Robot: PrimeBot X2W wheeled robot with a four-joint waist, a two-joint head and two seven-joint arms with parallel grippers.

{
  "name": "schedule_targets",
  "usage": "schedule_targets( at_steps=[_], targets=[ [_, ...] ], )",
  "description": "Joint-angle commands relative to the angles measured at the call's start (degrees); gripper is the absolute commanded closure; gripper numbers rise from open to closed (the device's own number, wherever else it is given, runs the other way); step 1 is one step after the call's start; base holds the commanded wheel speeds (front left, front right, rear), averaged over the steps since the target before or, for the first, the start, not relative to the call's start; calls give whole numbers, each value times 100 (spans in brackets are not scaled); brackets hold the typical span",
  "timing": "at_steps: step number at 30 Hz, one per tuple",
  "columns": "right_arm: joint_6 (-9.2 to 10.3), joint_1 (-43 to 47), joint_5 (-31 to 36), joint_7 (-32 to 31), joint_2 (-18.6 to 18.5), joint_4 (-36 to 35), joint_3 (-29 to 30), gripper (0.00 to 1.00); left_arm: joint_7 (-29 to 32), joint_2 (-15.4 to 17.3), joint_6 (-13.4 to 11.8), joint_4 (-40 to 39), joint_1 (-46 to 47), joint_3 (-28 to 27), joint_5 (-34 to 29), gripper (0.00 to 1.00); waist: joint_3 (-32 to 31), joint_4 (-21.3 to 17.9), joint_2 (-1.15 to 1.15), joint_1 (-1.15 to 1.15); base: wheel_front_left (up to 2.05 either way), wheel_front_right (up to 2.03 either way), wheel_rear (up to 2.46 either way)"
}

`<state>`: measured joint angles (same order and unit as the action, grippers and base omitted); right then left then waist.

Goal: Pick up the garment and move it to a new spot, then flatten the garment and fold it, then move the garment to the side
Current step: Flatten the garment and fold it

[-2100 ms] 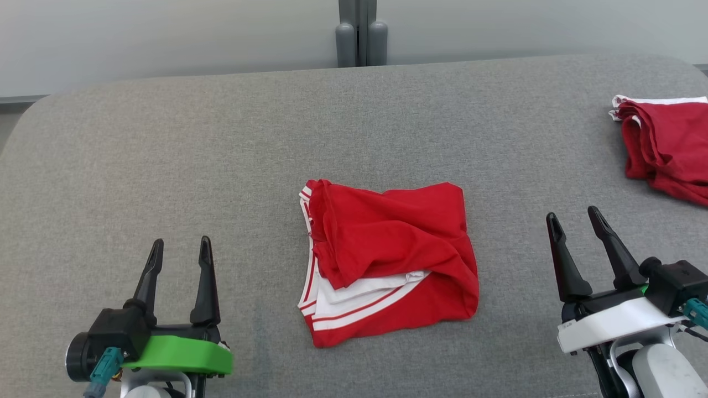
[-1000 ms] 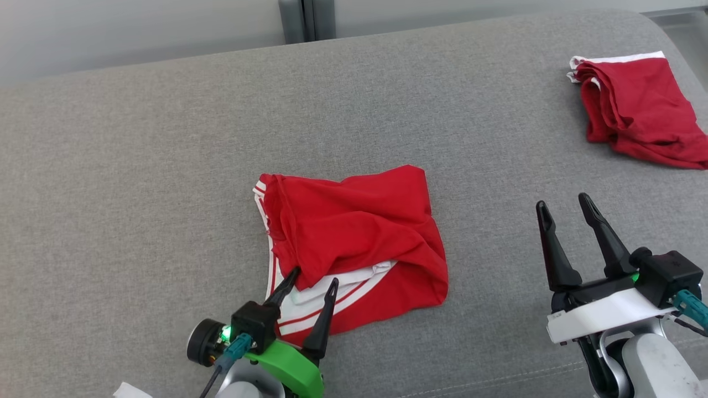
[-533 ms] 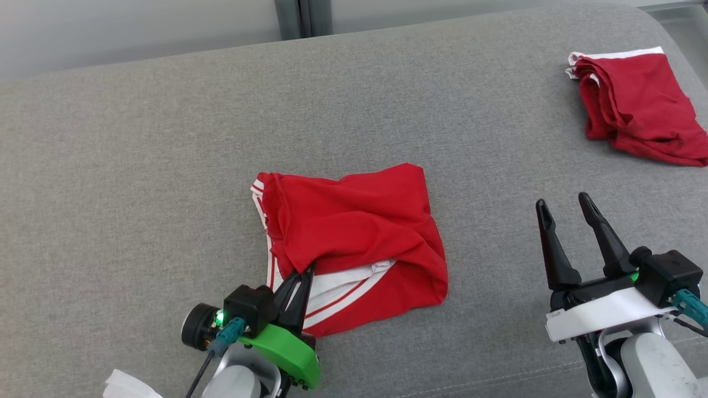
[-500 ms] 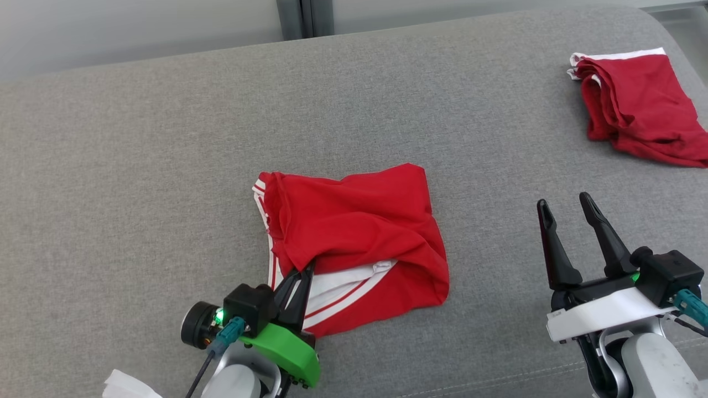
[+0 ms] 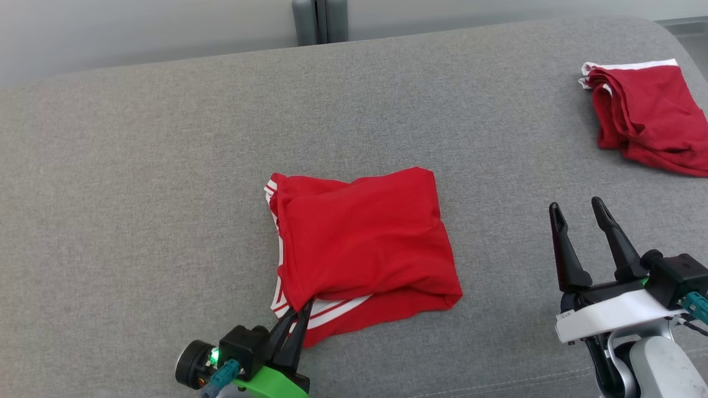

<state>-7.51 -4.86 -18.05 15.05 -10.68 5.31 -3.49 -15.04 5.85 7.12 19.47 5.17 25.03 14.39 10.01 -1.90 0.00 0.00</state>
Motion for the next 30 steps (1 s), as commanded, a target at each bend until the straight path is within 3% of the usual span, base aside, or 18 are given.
schedule_targets(
  at_steps=[1,7,8,10,11,13,14,21,30],
  targets=[
    [6,62,-27,15,-1,29,19,0,-14,17,12,31,-70,-32,73,100,-3,-2,0,0,0,0,0],
    [6,91,-6,15,7,71,26,0,-14,-19,-56,178,-86,-148,146,100,-58,-9,0,0,0,0,0],
    [6,95,0,15,5,85,31,0,-14,-32,-51,227,-86,-139,164,91,-74,-4,0,0,0,0,0],
    [6,89,8,15,-1,106,22,0,-14,-45,-44,252,-66,-182,186,99,-105,-1,0,0,0,0,0],
    [6,86,10,15,-3,113,19,0,-14,-38,-44,276,-63,-203,167,96,-121,1,0,0,0,0,0],
    [6,101,10,15,-8,128,32,0,-14,-42,-60,277,-72,-269,154,54,-160,17,0,0,0,0,0],
    [6,112,10,15,-12,131,37,0,-14,-51,-52,264,-91,-282,136,0,-176,24,0,0,0,0,0],
    [6,139,15,15,-24,136,97,0,-14,-91,-101,-107,-192,-591,86,0,-330,88,0,0,0,0,0],
    [6,227,101,15,23,82,107,0,-14,-115,-260,-913,-280,-1455,33,0,-605,146,0,0,0,0,0]
  ],
)
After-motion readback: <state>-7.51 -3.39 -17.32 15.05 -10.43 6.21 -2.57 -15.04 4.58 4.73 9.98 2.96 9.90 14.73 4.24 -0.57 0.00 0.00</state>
